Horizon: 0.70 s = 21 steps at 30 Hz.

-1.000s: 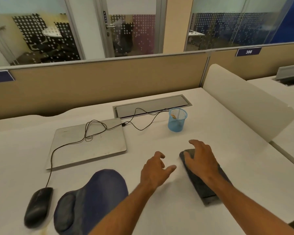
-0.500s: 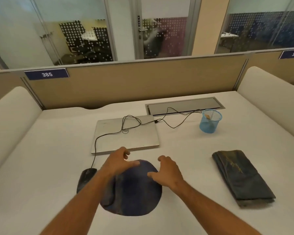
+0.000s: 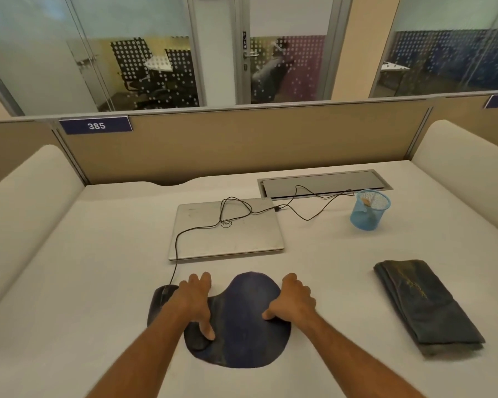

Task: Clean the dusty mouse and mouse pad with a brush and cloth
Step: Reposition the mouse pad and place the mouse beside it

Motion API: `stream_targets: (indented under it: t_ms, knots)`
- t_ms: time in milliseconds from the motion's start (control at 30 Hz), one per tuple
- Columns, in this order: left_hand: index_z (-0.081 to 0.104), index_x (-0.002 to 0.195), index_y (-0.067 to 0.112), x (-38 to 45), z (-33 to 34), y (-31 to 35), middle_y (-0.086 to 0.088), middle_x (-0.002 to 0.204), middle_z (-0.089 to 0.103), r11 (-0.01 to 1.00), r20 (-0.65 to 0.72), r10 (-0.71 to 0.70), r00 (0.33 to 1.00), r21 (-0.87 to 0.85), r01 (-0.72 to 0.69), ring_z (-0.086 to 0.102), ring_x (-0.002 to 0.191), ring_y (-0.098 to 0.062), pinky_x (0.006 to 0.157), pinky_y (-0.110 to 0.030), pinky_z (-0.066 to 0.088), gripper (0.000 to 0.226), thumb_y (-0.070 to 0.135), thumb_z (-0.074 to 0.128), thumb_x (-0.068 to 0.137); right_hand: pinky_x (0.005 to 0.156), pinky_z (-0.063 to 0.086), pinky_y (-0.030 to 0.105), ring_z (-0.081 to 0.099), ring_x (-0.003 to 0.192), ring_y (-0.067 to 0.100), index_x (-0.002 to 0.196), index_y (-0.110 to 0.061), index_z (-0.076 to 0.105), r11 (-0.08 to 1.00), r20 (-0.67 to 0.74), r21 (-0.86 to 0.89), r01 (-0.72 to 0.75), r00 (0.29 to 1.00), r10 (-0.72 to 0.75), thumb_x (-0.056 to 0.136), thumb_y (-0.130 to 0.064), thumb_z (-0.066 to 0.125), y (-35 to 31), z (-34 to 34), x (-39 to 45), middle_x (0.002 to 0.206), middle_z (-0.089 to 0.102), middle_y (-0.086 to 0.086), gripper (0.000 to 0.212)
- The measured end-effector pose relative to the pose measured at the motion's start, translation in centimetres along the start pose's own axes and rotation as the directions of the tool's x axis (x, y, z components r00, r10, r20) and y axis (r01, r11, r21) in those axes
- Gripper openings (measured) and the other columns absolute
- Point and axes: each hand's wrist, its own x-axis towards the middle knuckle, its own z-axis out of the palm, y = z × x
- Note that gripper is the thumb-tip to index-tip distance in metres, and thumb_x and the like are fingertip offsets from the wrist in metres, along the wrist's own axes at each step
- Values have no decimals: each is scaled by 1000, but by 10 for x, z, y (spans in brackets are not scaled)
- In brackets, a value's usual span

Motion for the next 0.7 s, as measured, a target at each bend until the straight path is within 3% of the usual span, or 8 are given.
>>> stream_targets:
  t_ms: [167, 267, 367, 467, 567, 700]
  knots:
    - [30, 135, 24, 5, 3, -1, -1, 132, 50, 999, -26, -8, 1000, 48, 9, 45, 123, -25, 100, -39, 46, 107, 47, 94, 53, 79, 48, 32, 61, 93, 21, 98, -23, 56, 998, 45, 26, 49, 998, -50, 65, -32, 76, -1, 3, -1, 101, 66, -3, 40]
    - [34, 130, 26, 6, 4, -2, 0, 130, 46, 998, -48, -1, 999, 55, 4, 43, 123, -24, 100, -39, 45, 101, 50, 94, 52, 65, 49, 25, 62, 81, 18, 92, -19, 58, 975, 19, 162, 153, 987, -158, 76, -20, 66, 4, 4, -1, 95, 66, 1, 18]
    - [36, 128, 29, 6, 4, -4, 1, 130, 42, 997, -83, 23, 996, 69, -17, 40, 124, -23, 103, -41, 44, 99, 55, 92, 51, 62, 46, 20, 62, 82, 15, 92, -20, 59, 923, 12, 325, 204, 975, -220, 79, -16, 65, 9, -3, -3, 95, 65, -1, 15]
    - [37, 127, 34, 8, 5, -2, 5, 130, 46, 999, -93, 39, 995, -30, -42, 41, 123, -21, 105, -41, 42, 94, 55, 91, 53, 69, 54, 28, 65, 86, 19, 91, -18, 63, 856, 33, 487, 176, 975, -219, 77, -14, 68, 19, -15, -3, 95, 67, 2, 16]
    - [42, 118, 33, 11, 2, 4, 7, 121, 56, 976, -75, 64, 995, -202, -78, 52, 112, -17, 100, -36, 49, 81, 51, 92, 57, 71, 56, 36, 66, 90, 23, 97, -16, 65, 785, 55, 610, 109, 982, -180, 78, -7, 68, 35, -32, -1, 99, 69, 5, 21]
    - [50, 111, 28, 16, -4, 29, 5, 111, 61, 888, -96, 119, 988, -434, -149, 61, 99, -16, 86, -28, 56, 66, 35, 93, 62, 64, 56, 35, 65, 88, 21, 92, -20, 63, 725, 78, 689, 32, 990, -118, 81, -1, 67, 61, -63, 8, 97, 69, 3, 23]
